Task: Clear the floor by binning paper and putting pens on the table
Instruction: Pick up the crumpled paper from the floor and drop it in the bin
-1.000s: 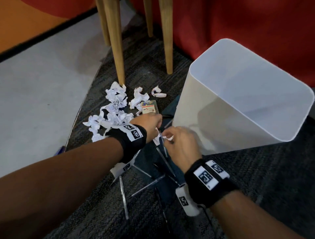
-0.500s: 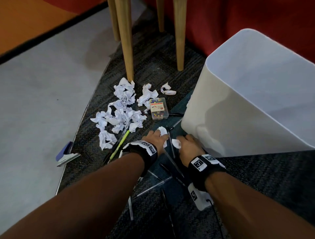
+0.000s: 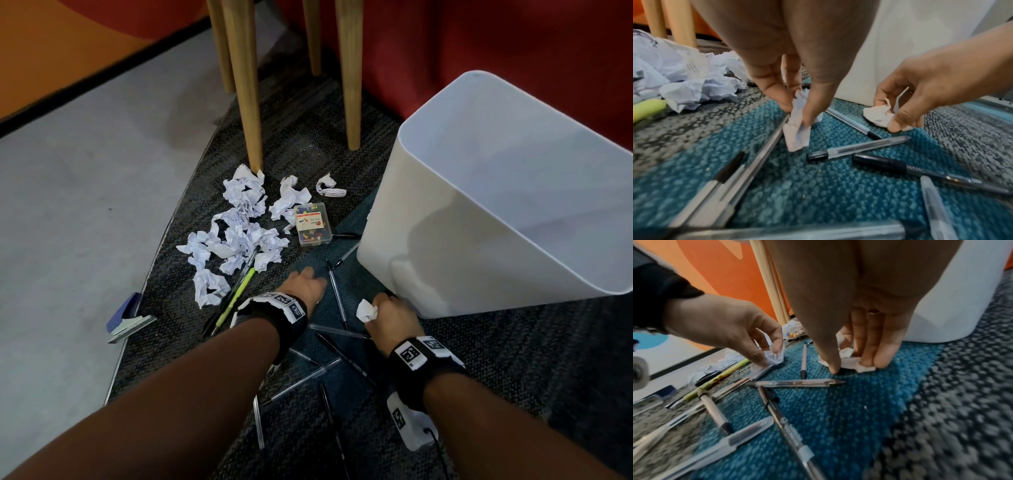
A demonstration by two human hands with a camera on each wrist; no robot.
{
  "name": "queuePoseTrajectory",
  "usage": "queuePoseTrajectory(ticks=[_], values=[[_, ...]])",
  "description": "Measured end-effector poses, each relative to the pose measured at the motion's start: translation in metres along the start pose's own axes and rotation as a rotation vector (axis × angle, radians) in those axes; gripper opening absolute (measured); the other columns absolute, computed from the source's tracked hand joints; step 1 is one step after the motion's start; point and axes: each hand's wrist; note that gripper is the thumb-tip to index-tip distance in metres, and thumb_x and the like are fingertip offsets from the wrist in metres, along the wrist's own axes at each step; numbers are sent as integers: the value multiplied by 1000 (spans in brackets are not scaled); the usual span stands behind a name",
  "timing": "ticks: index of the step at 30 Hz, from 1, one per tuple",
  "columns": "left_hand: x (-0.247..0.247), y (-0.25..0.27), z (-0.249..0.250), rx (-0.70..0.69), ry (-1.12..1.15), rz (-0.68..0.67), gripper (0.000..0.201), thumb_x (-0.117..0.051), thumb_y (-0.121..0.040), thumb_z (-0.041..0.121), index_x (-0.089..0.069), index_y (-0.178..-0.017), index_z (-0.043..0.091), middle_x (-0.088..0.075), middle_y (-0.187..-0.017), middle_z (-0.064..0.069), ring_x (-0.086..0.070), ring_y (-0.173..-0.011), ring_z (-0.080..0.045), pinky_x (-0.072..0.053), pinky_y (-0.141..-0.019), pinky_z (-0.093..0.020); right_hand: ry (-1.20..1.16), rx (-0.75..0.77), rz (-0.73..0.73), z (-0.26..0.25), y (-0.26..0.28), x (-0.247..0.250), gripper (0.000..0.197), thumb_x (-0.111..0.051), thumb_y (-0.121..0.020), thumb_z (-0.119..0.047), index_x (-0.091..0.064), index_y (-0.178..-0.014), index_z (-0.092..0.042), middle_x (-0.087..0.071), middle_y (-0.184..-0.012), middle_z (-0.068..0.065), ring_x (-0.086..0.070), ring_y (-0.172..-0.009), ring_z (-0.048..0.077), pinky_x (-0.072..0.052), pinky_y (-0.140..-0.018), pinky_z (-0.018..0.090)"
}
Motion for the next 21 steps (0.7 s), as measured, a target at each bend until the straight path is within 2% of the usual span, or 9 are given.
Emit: queuePoseTrajectory(ticks=[3,5,10,12,15,16,18,19,21], values=[[9,5,1,-24,28,-54,37,-48,-85,-6,-50,-116,13,-47,-120,-11,-42,-114,-31,-35,-77,-30,-19,-76,-45,4,4,0,30,-56,-93,-36,-53,-105,-8,-65,-105,13,-64,-99,33,-49,-75,36],[19,10,0,-52,38,-46,36,-48,-86,-4,-50,-117,15,-51,-119,-10,-42,-114,-30,-32,-77,-27,-4,-92,-53,6,7,0,32,-58,-91,-37,-52,-104,-9,-67,-103,14,-65,-98,33,-51,-75,37],[55,30,-2,-131,201,125,33,-49,-88,-1,-56,-110,23,-55,-120,-3,-52,-109,-28,-44,-88,-32,-41,-80,-65,4,16,5,7,-56,-87,-11,-53,-93,-11,-67,-100,14,-65,-94,32,-50,-75,34],[74,42,-2,-150,248,221,28,-52,-89,3,-57,-108,23,-56,-121,1,-54,-108,-24,-43,-88,-28,-121,-55,-45,0,22,10,15,-54,-84,-2,-49,-83,-16,-63,-99,10,-63,-90,32,-49,-76,32],[98,59,-3,-150,355,292,23,-60,-90,15,-56,-109,26,-58,-114,5,-53,-99,-19,-38,-78,-23,-288,92,93,-16,39,30,29,-61,-76,5,-51,-76,-22,-47,-103,-1,-59,-81,23,-51,-80,34],[105,65,-2,-138,402,304,24,-62,-89,18,-54,-109,27,-58,-109,5,-53,-92,-19,-38,-75,-23,-327,176,157,-24,46,40,30,-63,-74,5,-53,-78,-23,-45,-106,-4,-57,-78,16,-51,-78,31],[120,76,2,-125,503,347,29,-66,-87,22,-50,-110,30,-56,-102,4,-52,-80,-17,-38,-71,-25,-410,305,256,-43,61,71,31,-66,-71,7,-58,-82,-21,-47,-109,-9,-49,-69,-2,-46,-71,16],[129,81,5,-128,553,383,31,-67,-87,23,-48,-111,30,-54,-101,5,-50,-74,-12,-37,-70,-25,-468,334,287,-53,69,91,31,-66,-71,7,-59,-83,-21,-50,-109,-11,-47,-63,-2,-41,-67,11],[150,92,10,-151,616,436,34,-64,-89,23,-45,-116,31,-50,-105,7,-45,-69,0,-35,-70,-22,-565,388,371,-70,85,134,33,-65,-71,7,-60,-84,-22,-56,-106,-15,-47,-59,0,-37,-61,8]])
Point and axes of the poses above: each hand's wrist, its own y-axis away from the middle knuckle, its own x-axis out of the back of the hand, z = x × y
